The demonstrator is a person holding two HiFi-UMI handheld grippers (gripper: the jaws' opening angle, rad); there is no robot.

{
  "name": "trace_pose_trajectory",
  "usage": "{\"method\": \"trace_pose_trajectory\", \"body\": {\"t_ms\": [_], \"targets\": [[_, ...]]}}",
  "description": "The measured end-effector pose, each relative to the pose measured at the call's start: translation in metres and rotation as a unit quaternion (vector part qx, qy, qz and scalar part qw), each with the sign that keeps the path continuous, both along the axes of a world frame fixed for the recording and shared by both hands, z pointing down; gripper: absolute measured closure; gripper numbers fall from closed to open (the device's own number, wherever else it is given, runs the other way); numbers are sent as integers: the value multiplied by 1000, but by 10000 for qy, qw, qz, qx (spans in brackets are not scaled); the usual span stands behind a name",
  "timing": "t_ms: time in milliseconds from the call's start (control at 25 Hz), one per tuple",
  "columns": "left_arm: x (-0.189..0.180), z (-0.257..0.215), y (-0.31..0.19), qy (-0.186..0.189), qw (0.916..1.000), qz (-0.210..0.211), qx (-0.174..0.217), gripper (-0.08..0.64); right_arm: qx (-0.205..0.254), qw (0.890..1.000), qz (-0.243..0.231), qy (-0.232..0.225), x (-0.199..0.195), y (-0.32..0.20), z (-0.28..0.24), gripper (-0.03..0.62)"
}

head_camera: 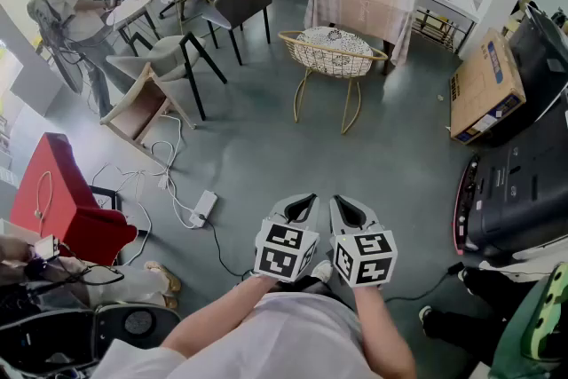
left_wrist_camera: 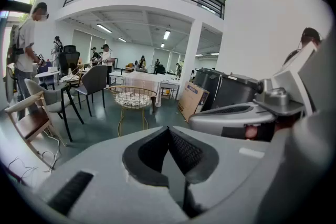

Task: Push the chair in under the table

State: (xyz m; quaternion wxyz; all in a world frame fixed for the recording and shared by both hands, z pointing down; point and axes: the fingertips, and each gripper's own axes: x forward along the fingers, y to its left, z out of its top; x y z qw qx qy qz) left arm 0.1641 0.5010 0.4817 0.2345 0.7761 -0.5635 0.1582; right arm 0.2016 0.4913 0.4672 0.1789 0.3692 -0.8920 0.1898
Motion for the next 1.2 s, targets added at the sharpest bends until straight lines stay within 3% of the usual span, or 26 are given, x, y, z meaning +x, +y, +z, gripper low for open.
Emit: {"method": "trace_pose_trajectory", "body": {"t_ms": [280, 640, 1200], "targets": [[37, 2, -22, 15, 9999, -95, -109, 555, -170, 9997, -153, -117, 33, -20, 2, 589], [55, -3, -47, -144, 9998, -67, -129, 555, -275, 9990, -200, -284, 53, -41, 0, 589], [22, 7, -90, -139, 9994, -273, -162, 555, -291, 9981, -480, -236, 20, -84, 9, 589]]}}
